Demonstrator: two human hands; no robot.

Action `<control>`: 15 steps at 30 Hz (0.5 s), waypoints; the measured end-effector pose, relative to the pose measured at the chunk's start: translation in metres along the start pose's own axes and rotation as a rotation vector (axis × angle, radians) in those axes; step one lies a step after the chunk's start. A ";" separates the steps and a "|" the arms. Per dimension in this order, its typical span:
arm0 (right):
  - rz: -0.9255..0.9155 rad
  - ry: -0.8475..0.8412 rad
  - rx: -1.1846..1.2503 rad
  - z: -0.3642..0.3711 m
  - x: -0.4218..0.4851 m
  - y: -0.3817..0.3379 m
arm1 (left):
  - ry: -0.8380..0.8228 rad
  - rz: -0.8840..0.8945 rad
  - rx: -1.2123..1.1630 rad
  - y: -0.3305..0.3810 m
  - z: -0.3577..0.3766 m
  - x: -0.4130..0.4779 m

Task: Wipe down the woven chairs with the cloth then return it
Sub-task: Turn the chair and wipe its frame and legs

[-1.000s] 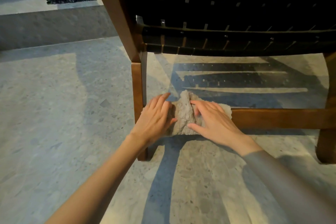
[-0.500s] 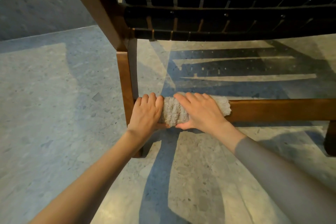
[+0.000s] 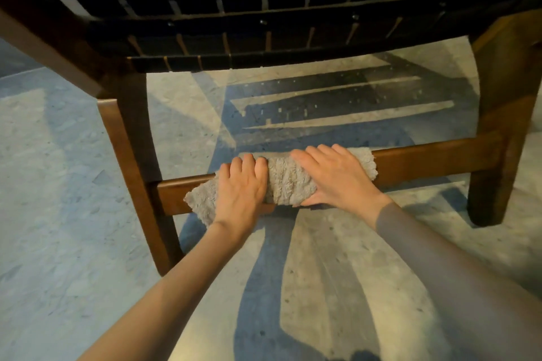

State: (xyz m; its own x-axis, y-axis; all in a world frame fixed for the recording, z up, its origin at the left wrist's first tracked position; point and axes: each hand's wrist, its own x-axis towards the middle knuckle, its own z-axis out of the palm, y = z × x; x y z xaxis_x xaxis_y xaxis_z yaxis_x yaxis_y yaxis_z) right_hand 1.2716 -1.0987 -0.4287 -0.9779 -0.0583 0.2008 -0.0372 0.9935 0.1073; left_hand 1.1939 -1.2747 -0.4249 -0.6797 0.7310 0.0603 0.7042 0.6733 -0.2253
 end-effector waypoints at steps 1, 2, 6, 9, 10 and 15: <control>0.025 -0.013 0.011 0.000 -0.007 0.010 | 0.005 0.006 0.000 0.011 -0.003 0.006; 0.052 -0.028 0.016 -0.001 -0.015 0.021 | 0.013 0.018 -0.004 0.024 -0.005 0.012; 0.166 -0.077 -0.010 -0.003 -0.046 0.066 | 0.015 0.064 -0.084 0.077 -0.016 0.036; 0.260 -0.101 -0.050 -0.005 -0.070 0.105 | 0.029 0.113 -0.101 0.123 -0.026 0.056; 0.294 -0.109 -0.064 -0.005 -0.078 0.117 | 0.030 0.129 -0.107 0.138 -0.028 0.062; 0.477 -0.102 -0.061 -0.006 -0.108 0.167 | 0.056 0.193 -0.132 0.205 -0.041 0.091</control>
State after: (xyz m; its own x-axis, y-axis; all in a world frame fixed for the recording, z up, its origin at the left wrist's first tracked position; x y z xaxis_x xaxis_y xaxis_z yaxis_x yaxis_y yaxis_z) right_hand 1.3726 -0.9267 -0.4262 -0.8983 0.4146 0.1451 0.4288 0.8994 0.0845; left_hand 1.2848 -1.0654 -0.4259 -0.5202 0.8500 0.0834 0.8430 0.5266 -0.1091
